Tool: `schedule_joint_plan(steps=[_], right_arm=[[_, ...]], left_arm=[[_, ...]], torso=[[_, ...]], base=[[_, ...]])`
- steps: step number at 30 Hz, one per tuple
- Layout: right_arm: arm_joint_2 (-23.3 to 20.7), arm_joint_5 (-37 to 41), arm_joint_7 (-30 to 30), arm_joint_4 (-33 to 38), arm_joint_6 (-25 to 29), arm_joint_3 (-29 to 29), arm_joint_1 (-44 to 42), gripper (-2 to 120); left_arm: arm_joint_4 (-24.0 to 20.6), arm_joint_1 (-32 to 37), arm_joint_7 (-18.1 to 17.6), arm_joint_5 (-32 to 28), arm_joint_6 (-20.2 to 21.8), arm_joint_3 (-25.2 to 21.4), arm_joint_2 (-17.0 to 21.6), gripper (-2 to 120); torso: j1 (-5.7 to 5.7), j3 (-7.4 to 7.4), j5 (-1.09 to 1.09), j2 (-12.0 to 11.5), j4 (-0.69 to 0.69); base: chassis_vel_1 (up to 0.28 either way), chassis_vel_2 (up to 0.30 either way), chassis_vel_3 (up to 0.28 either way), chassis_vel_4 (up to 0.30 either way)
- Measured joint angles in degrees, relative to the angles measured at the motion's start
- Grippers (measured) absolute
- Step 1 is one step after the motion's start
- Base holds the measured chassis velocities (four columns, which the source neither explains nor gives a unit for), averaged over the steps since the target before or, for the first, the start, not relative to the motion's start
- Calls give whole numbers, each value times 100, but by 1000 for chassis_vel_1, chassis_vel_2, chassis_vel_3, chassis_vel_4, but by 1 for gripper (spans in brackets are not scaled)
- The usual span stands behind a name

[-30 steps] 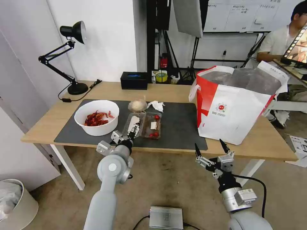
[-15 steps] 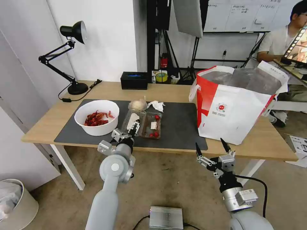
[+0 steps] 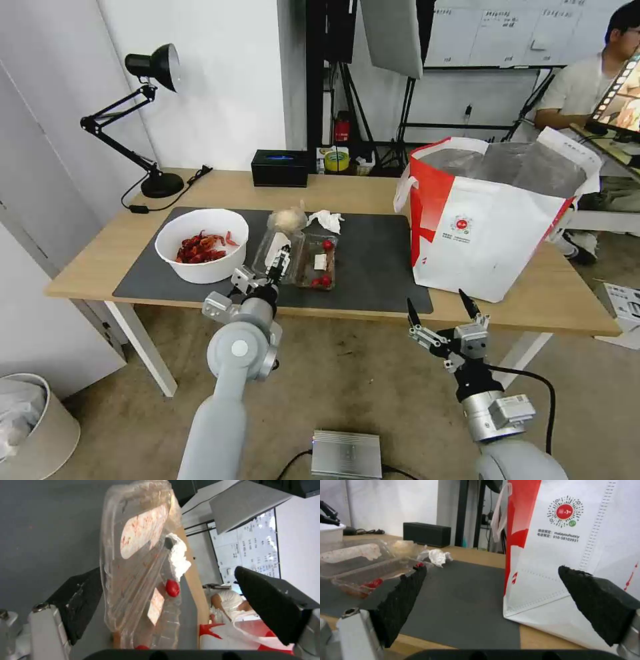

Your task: Pick up the trash from the table and place it into the takeout bag.

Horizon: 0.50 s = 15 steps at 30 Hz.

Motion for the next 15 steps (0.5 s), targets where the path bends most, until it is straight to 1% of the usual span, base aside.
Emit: schedule_joint_plan(steps=[15], right_arm=[[-8, -4, -2, 69, 0, 21, -48, 100]], left_arm=[[-122, -40, 1, -44, -5, 19, 2, 100]], torso=[[0, 0, 0, 0, 0]], base=[[0, 0, 0, 0]])
